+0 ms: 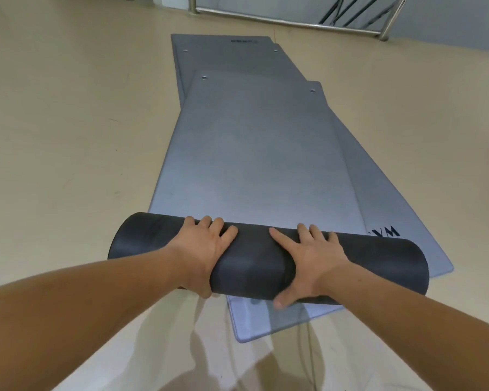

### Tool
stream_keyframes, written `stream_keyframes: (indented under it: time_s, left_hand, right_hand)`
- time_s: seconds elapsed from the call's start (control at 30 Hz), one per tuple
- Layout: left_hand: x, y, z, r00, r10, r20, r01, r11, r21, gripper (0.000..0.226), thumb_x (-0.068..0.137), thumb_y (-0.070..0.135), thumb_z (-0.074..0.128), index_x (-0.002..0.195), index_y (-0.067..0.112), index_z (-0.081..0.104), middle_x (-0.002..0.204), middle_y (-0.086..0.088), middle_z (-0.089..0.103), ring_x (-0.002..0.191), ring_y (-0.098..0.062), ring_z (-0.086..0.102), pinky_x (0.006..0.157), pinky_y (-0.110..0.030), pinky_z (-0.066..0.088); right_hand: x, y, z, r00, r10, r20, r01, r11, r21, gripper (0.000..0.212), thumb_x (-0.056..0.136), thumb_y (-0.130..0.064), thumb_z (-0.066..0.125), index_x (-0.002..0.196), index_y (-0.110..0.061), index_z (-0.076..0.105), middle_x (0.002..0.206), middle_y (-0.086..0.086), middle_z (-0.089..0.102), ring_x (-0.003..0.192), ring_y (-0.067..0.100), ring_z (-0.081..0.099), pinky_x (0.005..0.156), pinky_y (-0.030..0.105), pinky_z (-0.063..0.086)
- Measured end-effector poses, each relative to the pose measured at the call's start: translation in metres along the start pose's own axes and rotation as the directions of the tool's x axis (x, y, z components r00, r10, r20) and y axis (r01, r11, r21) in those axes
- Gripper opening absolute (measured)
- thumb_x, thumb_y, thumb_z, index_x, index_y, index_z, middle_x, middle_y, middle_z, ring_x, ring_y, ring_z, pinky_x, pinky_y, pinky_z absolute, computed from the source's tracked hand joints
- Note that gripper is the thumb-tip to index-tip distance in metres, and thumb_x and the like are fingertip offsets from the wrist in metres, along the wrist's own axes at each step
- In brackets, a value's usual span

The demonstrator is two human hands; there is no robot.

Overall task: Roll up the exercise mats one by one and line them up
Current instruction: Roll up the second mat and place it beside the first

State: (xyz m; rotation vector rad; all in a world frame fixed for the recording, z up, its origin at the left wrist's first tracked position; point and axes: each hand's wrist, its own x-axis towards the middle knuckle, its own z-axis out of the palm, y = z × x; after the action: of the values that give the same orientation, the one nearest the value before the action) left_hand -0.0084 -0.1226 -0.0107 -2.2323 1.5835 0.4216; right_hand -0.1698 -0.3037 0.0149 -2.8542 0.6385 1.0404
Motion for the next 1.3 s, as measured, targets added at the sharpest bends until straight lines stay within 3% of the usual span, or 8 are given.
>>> stream_keyframes:
  time_s: [0.27,0.57,0.8,0.97,1.03,1.13,1.2,1.3]
  left_hand:
    - [-0.016,0.010,-0.018,0.997,-0.015,0.082,0.017,0.999,-0.029,0.105,0.066,0.061,0.082,0.148,0.026,0.027,0.125,-0.003,0.050,0.105,-0.025,0.057,0.095,-0.047,0.052]
    - [-0.037,0.000,-0.021,0.800,0.241,0.550,0.051,0.885,-0.463,0.087,0.052,0.053,0.099,0.126,0.047,0.054,0.122,0.018,0.062,0.115,-0.017,0.061,0.105,-0.044,0.052]
    - [-0.043,-0.035,-0.031,0.915,0.051,0.401,0.153,0.875,-0.460,0.121,0.062,0.067,0.092,0.161,0.038,0.029,0.153,0.012,0.042,0.141,-0.022,0.047,0.114,-0.043,0.043]
    - [-0.064,0.007,-0.065,0.987,-0.010,0.162,0.029,0.993,-0.116,0.061,0.080,0.059,0.079,0.127,0.025,0.058,0.121,0.000,0.058,0.097,-0.024,0.060,0.076,-0.034,0.047]
    - [-0.074,0.044,-0.056,0.983,-0.021,0.183,0.036,0.996,-0.082,0.079,0.079,0.065,0.077,0.137,0.018,0.051,0.126,-0.008,0.057,0.103,-0.030,0.058,0.079,-0.035,0.045]
    - [-0.083,0.073,-0.022,0.958,-0.121,0.258,0.114,0.993,0.042,0.142,0.071,0.075,0.077,0.162,0.000,-0.002,0.154,-0.031,0.026,0.138,-0.050,0.034,0.103,-0.054,0.042]
    - [-0.081,0.070,-0.002,0.966,-0.170,0.193,0.161,0.985,0.059,0.142,0.076,0.070,0.075,0.161,0.002,-0.015,0.156,-0.032,0.016,0.143,-0.053,0.024,0.109,-0.060,0.035]
    - [-0.066,0.043,-0.001,0.990,-0.136,0.049,0.138,0.989,-0.049,0.115,0.074,0.059,0.077,0.158,0.018,0.010,0.140,-0.017,0.039,0.125,-0.037,0.042,0.101,-0.051,0.041]
  right_hand:
    - [-0.002,0.013,-0.005,0.983,-0.141,-0.121,0.143,0.990,0.012,0.122,0.054,-0.080,0.078,0.152,-0.054,0.009,0.129,-0.003,0.050,0.121,0.024,0.052,0.108,0.050,0.040]
    - [-0.011,0.009,-0.010,0.879,-0.308,0.365,0.131,0.890,0.436,0.102,0.040,-0.049,0.104,0.128,-0.061,0.054,0.127,-0.029,0.059,0.121,0.013,0.059,0.107,0.045,0.051]
    - [-0.009,0.010,-0.019,0.985,-0.161,-0.063,0.170,0.972,0.163,0.088,0.063,-0.074,0.084,0.140,-0.046,0.052,0.132,-0.017,0.058,0.122,0.013,0.058,0.097,0.037,0.048]
    - [0.001,0.010,-0.025,0.995,-0.070,-0.065,0.080,0.983,0.165,0.087,0.063,-0.076,0.082,0.140,-0.046,0.053,0.136,-0.015,0.059,0.123,0.014,0.059,0.088,0.034,0.046]
    - [0.005,0.006,-0.031,0.997,-0.060,-0.053,0.067,0.987,0.143,0.089,0.062,-0.076,0.082,0.141,-0.046,0.053,0.138,-0.015,0.059,0.124,0.015,0.059,0.088,0.034,0.046]
    - [0.007,0.003,-0.041,0.995,-0.028,-0.091,0.040,0.991,0.127,0.090,0.064,-0.077,0.080,0.143,-0.044,0.051,0.140,-0.013,0.058,0.127,0.017,0.058,0.090,0.036,0.048]
    - [0.003,-0.004,-0.047,0.989,-0.020,-0.147,0.030,0.998,0.063,0.087,0.071,-0.074,0.078,0.145,-0.040,0.049,0.138,-0.010,0.058,0.125,0.020,0.058,0.088,0.036,0.048]
    - [-0.009,-0.018,-0.055,0.968,-0.053,-0.245,0.046,0.998,-0.035,0.063,0.089,-0.060,0.071,0.143,-0.036,0.050,0.134,-0.005,0.057,0.120,0.023,0.058,0.085,0.036,0.047]
